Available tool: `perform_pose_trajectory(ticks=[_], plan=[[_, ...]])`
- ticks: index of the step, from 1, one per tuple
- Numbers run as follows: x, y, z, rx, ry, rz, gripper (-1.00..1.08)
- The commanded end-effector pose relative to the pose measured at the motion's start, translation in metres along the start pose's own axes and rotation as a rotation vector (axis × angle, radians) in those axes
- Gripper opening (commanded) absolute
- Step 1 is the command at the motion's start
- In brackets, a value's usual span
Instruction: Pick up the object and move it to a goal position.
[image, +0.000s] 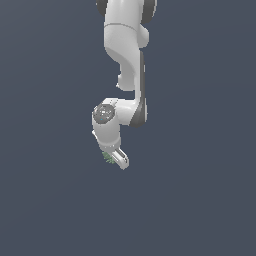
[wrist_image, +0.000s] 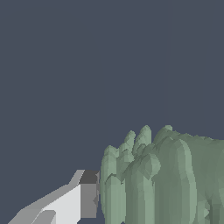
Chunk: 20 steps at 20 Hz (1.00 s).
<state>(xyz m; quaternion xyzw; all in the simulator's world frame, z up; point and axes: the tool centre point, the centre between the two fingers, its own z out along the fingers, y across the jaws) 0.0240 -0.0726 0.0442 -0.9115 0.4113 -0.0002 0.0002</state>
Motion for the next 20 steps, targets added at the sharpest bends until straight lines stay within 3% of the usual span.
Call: perform_pose_trajectory(ticks=[1,11,20], plan=[[0.000,0.000,0.001,-0.001,0.000,0.000,-1.00],[-0.010,-0.001,-0.007,0.000,0.000,0.000,-1.00],[-0.053,-0.004,-0.041,0.000,-0.001,0.000,-1.00]])
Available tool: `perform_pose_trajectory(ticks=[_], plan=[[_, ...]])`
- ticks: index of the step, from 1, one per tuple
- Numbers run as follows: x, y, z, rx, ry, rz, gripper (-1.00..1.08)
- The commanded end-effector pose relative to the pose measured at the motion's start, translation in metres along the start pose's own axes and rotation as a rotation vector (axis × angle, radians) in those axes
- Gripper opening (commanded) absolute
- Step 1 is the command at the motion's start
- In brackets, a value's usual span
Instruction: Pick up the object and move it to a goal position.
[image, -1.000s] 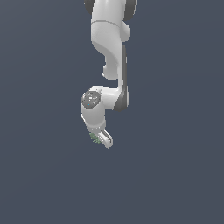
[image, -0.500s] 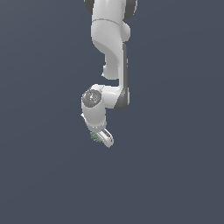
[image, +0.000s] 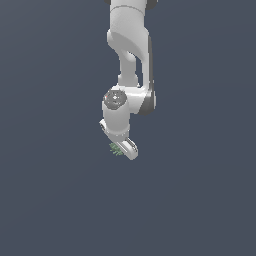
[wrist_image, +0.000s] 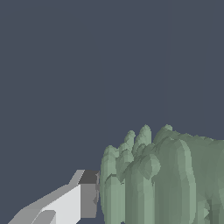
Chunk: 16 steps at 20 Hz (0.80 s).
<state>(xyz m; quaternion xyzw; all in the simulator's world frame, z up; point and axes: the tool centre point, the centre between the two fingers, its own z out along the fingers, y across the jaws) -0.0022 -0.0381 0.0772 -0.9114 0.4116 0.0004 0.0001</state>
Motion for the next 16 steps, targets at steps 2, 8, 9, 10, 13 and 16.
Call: perform_pose_trajectory(ticks=[2,8,9,10,13,16], plan=[[-0.024,-0.003,-0.019,0.001,0.000,-0.001,-1.00],[-0.076,-0.007,-0.060,0.001,0.000,-0.001,-1.00],[-0.085,-0.008,-0.067,0.001,0.000,-0.001,-1.00],[-0.093,-0.009,-0.074,0.001,0.000,-0.001,-1.00],[-0.117,-0.012,-0.094,0.000,0.001,-0.001,-1.00],[-0.139,-0.015,-0.111,0.000,0.002,-0.001,-1.00]])
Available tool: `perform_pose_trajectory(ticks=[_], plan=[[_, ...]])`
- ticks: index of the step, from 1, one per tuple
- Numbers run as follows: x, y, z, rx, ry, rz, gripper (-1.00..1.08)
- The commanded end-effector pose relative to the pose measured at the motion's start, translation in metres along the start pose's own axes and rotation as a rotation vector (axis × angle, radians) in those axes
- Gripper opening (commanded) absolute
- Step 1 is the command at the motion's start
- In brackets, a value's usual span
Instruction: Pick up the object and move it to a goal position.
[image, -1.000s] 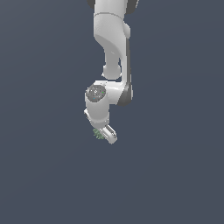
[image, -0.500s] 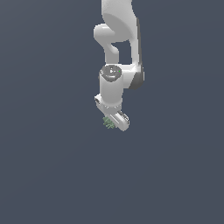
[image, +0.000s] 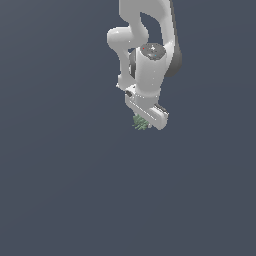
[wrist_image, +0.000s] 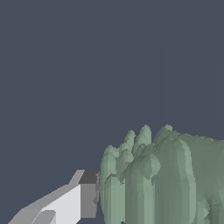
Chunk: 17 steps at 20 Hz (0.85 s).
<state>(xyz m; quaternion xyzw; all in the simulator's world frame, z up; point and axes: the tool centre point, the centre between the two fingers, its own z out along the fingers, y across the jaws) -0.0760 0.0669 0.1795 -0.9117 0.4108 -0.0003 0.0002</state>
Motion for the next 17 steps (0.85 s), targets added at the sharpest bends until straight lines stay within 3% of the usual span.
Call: perform_pose_trajectory(ticks=[1,9,17], plan=[[-0.017,-0.002,-0.014,-0.001,0.001,0.001,-1.00],[-0.052,-0.007,-0.044,-0.001,0.001,0.001,-1.00],[-0.056,-0.009,-0.047,-0.001,0.000,0.001,-1.00]])
